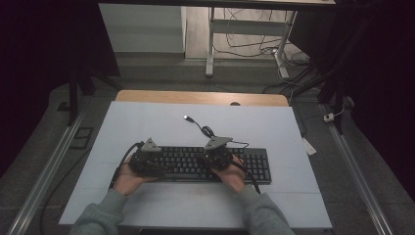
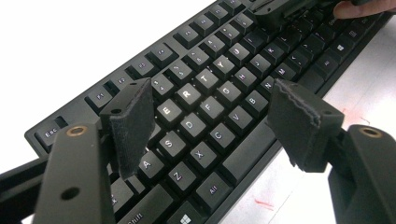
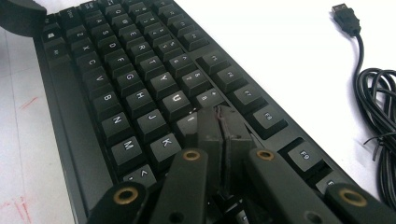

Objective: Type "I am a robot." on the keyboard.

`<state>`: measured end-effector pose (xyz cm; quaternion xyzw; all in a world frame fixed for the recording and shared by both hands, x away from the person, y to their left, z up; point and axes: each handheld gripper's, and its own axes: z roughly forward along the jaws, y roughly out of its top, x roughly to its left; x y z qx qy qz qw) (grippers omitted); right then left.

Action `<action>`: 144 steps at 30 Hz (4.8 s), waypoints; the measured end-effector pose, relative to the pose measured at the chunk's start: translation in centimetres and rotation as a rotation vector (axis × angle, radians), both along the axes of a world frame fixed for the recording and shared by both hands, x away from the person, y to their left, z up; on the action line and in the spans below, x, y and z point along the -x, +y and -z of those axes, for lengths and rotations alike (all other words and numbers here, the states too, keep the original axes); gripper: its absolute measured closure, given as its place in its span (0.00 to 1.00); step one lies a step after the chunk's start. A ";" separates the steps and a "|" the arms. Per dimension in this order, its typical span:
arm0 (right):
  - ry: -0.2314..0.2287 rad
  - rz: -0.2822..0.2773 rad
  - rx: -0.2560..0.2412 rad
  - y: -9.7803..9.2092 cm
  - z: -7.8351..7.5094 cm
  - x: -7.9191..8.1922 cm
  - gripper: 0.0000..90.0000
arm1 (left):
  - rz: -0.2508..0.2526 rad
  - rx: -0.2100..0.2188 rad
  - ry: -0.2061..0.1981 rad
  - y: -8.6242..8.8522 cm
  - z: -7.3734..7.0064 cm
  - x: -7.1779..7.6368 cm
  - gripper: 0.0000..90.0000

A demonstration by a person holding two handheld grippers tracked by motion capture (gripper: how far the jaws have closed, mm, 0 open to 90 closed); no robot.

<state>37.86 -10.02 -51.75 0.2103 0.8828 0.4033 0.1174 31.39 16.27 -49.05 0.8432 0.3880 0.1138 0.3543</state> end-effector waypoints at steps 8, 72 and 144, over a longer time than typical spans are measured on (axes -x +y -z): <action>-0.014 0.000 0.021 0.2 -0.1 0.2 1.00 | -0.002 -0.001 -0.002 0.0 0.0 0.0 0.35; -0.044 0.092 -0.107 -8.5 -2.0 3.7 0.53 | 0.046 0.072 -0.060 -1.1 0.2 0.5 0.74; -0.037 0.087 -0.081 -8.2 -1.7 3.5 0.52 | -0.074 0.079 -0.053 1.2 -0.4 0.1 0.42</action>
